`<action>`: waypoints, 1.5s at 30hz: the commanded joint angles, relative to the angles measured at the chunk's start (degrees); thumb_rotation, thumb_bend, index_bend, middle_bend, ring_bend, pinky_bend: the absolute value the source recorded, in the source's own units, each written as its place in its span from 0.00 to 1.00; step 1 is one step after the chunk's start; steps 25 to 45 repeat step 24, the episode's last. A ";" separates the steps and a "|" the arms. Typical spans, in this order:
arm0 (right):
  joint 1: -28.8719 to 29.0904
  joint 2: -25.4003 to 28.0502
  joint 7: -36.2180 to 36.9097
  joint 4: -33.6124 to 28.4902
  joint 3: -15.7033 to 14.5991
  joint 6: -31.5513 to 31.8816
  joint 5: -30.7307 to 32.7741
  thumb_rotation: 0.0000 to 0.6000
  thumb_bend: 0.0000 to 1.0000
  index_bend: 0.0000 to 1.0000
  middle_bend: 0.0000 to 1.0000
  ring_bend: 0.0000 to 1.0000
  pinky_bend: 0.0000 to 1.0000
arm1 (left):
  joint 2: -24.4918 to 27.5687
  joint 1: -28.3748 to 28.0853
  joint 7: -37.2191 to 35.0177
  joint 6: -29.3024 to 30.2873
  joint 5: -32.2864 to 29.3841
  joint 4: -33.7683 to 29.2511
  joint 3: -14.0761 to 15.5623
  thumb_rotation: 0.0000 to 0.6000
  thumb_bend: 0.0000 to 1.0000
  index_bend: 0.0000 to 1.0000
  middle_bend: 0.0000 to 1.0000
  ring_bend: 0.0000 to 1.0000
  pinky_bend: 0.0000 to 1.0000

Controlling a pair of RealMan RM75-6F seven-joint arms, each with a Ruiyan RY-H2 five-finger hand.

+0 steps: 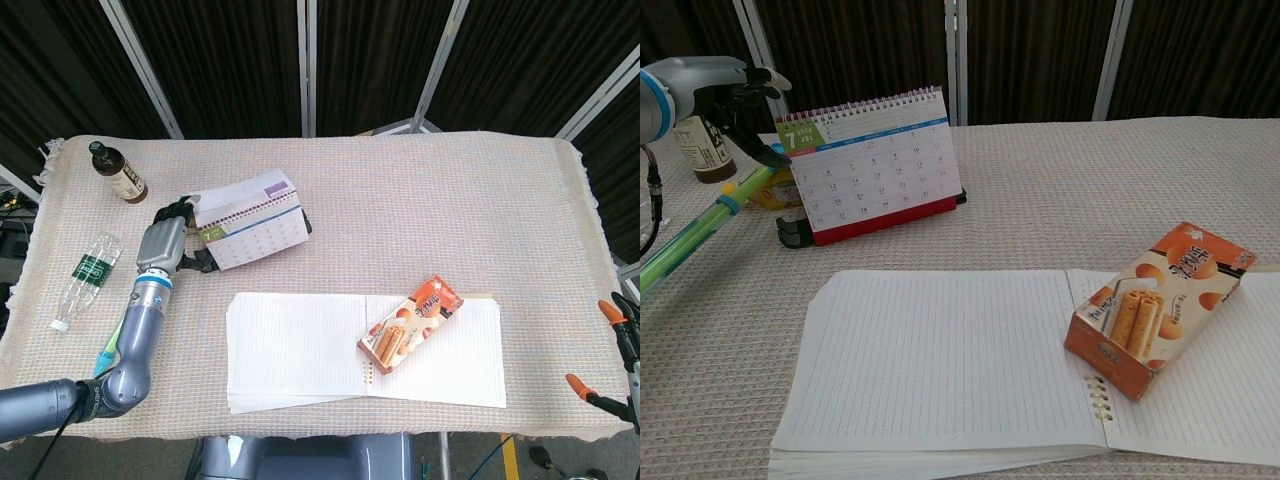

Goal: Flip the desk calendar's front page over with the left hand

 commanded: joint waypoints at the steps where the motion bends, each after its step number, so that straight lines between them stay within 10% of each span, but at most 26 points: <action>1: -0.08 0.01 -0.01 0.00 -0.01 0.18 -0.10 1.00 0.07 0.00 0.00 0.00 0.00 | 0.94 0.80 -1.42 0.30 1.39 -1.16 0.20 1.00 0.27 0.00 0.00 0.00 0.00; 8: -0.11 -0.09 -0.44 0.36 0.04 0.03 0.21 1.00 0.07 0.00 0.00 0.00 0.00 | 4.33 7.51 -7.82 6.25 16.35 -8.17 5.15 1.00 0.27 0.00 0.00 0.00 0.00; 15: 0.22 -0.95 -2.83 0.51 0.10 -1.30 1.04 1.00 0.07 0.00 0.00 0.00 0.00 | 6.19 19.39 -7.46 20.78 42.86 -7.49 22.23 1.00 0.24 0.00 0.00 0.00 0.00; 22: 0.30 -2.02 -5.91 0.21 -0.02 -1.63 0.83 1.00 0.07 0.00 0.00 0.00 0.00 | 4.66 29.15 -9.17 32.68 55.85 -0.54 30.94 1.00 0.23 0.00 0.00 0.00 0.00; 45: 0.15 -2.19 -6.57 0.01 -0.12 -1.20 0.34 1.00 0.07 0.00 0.00 0.00 0.00 | 4.63 31.39 -10.14 35.02 57.89 1.21 32.09 1.00 0.23 0.00 0.00 0.00 0.00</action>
